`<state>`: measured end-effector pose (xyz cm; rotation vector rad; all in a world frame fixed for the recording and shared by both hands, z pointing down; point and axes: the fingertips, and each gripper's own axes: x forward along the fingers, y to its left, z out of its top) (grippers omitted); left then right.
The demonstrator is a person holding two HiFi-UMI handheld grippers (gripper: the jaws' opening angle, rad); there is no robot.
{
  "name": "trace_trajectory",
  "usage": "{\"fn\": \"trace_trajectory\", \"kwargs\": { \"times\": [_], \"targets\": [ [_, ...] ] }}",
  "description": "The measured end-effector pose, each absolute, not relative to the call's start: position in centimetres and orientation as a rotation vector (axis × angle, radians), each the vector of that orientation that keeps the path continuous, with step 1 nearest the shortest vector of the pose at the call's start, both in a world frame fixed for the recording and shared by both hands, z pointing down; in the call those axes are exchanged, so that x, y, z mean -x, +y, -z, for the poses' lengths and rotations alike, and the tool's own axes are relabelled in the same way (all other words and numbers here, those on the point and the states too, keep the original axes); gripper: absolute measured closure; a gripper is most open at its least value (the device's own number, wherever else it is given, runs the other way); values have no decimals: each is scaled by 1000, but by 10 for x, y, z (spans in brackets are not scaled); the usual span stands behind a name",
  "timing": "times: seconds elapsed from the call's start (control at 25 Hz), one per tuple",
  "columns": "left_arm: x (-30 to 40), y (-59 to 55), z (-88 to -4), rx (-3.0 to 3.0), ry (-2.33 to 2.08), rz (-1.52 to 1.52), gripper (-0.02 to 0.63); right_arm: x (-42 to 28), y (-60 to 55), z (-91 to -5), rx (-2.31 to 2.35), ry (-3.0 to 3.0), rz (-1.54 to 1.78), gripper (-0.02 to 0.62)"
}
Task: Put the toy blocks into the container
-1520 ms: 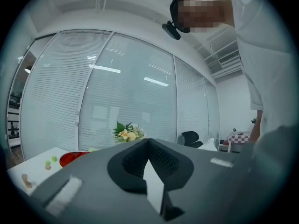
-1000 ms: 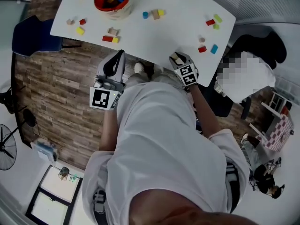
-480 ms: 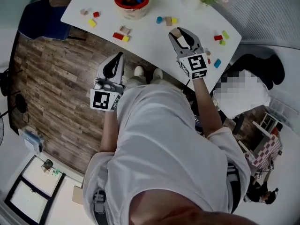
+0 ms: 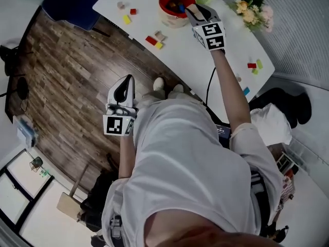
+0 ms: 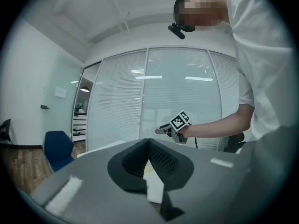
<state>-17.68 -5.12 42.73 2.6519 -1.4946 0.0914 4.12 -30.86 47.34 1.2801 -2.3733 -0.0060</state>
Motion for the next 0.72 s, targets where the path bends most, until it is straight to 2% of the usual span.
{"fn": "trace_trajectory", "kwargs": {
  "times": [0.44,0.48,0.52,0.72],
  "targets": [
    [245,-1,-441,-2398,-1815,-117,612,-23,-404,-554,-1151,-2108,-183,446],
    [246,-1,-441,-2394,-1823,-118,612,-23,-406,-555,-1163,-2102,-184,438],
    [247,-1,-440,-2393,-1826,-118,612,-22,-408,-555,-1170,-2102,-182,390],
    [241,-15,-437,-2440,-1790,-115,612,-21,-401,-545,-1209,-2166,-215,351]
  ]
}}
